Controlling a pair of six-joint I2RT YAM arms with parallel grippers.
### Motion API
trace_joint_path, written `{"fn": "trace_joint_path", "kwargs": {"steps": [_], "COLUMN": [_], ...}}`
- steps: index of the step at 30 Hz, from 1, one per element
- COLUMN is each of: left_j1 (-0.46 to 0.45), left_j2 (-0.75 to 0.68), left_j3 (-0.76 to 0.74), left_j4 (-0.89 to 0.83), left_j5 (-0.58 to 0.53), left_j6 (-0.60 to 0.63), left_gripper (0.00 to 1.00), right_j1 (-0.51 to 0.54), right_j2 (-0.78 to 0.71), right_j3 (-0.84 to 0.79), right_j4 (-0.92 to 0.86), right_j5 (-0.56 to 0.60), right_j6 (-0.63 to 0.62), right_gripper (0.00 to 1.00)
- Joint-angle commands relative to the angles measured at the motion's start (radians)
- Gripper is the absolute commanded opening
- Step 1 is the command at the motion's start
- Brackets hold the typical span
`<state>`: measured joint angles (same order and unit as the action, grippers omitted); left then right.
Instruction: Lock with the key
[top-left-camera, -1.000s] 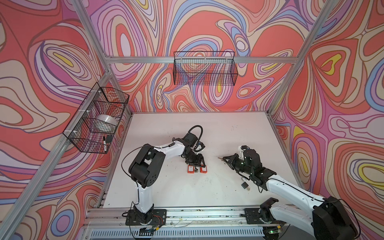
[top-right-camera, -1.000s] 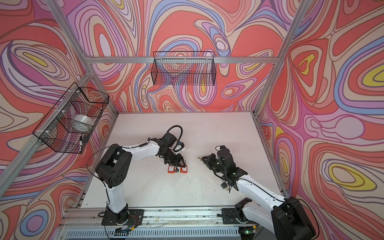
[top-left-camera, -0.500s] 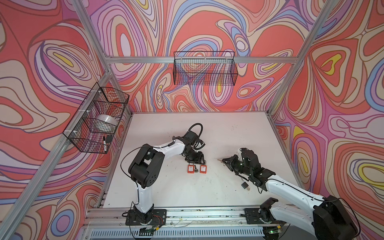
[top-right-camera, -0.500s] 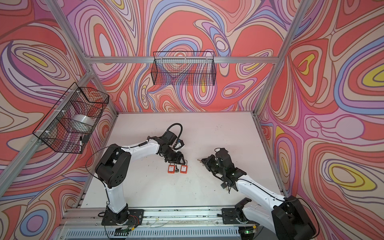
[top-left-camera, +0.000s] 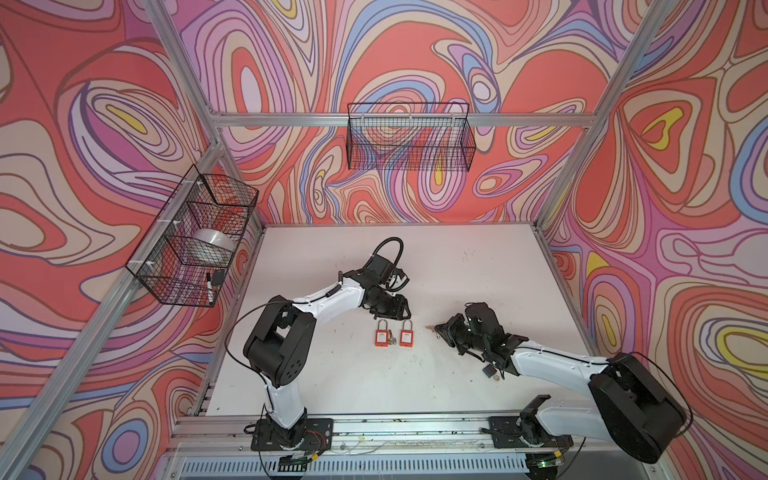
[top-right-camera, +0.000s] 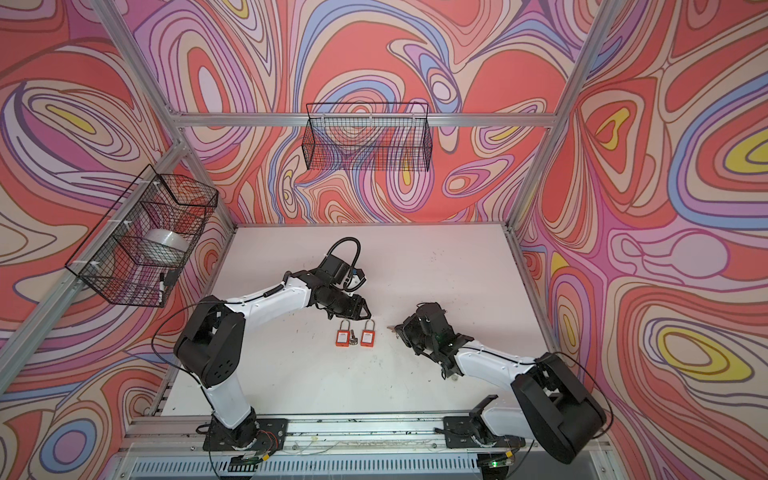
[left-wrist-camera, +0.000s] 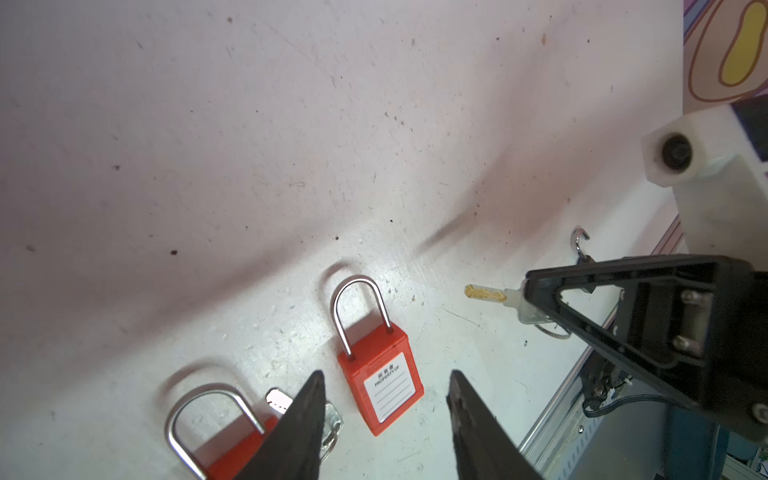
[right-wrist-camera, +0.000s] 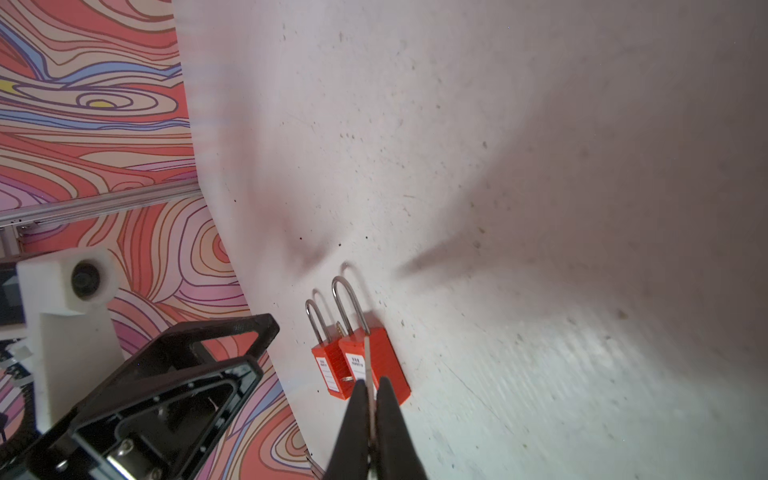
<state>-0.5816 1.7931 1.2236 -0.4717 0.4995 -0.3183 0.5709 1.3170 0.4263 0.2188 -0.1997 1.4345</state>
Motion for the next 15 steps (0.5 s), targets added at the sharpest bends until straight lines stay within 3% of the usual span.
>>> {"fn": "trace_joint_path", "kwargs": {"steps": [1,7,15], "left_j1": [-0.001,0.0,0.005], "left_j2": [-0.047,-0.082,-0.096], "left_j3": [-0.032,-0.076,-0.084], "left_j4": [0.009,0.03,0.022], "left_j5": [-0.01,-0.024,-0.03], "left_j6": [-0.009,-0.019,-0.011], "left_gripper": [0.5,0.5,0.5], "right_j1": [0.006,0.006,0.006], "right_j2": [0.053,0.142,0.152], "right_j3": [0.017,0.021,0.035], "right_j4": [0.08,0.107,0.061], "right_j5": [-0.025,-0.065,-0.065], "right_j6": [0.024,0.053,0.061], "right_gripper": [0.0,0.0,0.3]}}
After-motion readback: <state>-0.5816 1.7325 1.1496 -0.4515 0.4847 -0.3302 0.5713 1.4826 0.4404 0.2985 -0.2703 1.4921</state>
